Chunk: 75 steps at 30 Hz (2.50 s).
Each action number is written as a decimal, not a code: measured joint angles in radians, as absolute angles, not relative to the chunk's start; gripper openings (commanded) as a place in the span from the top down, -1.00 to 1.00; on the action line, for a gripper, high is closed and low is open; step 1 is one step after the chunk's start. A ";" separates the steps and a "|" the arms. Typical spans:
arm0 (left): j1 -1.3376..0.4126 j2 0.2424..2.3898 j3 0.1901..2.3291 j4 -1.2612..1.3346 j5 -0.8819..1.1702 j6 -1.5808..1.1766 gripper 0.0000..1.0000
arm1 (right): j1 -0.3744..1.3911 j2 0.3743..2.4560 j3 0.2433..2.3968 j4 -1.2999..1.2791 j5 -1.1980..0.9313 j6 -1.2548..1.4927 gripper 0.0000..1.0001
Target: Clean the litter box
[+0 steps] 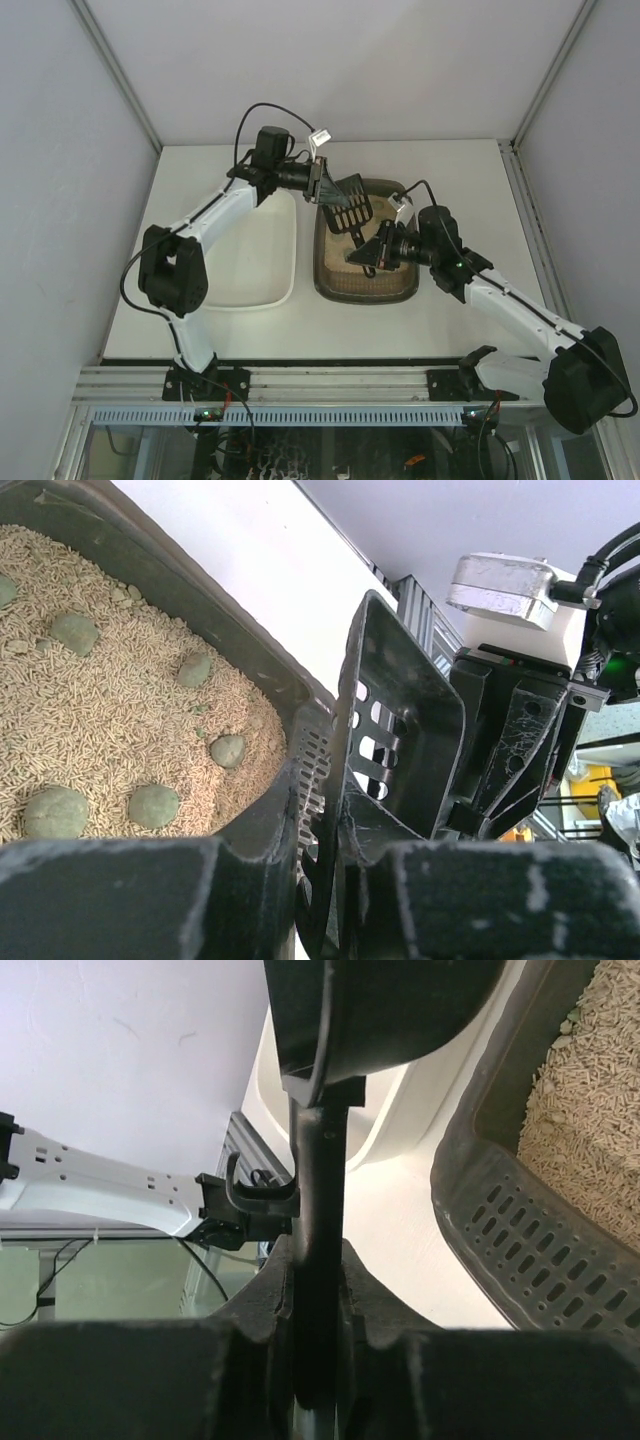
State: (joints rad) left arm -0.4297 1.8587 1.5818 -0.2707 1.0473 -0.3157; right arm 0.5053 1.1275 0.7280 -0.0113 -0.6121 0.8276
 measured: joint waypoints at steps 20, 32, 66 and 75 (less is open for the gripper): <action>-0.448 1.393 1.320 -0.420 0.415 -0.416 -0.99 | 0.534 1.309 1.064 -0.939 -0.241 0.741 1.00; -0.515 1.517 1.115 -0.309 0.085 -0.678 -0.99 | 0.574 1.640 1.304 -1.108 -0.230 0.642 1.00; -0.572 1.578 1.093 -0.229 0.120 -0.804 -0.99 | 0.542 1.863 1.543 -1.111 -0.276 0.556 1.00; -0.572 1.571 1.074 -0.207 0.126 -0.801 -0.99 | 0.535 1.908 1.561 -1.080 -0.376 0.558 1.00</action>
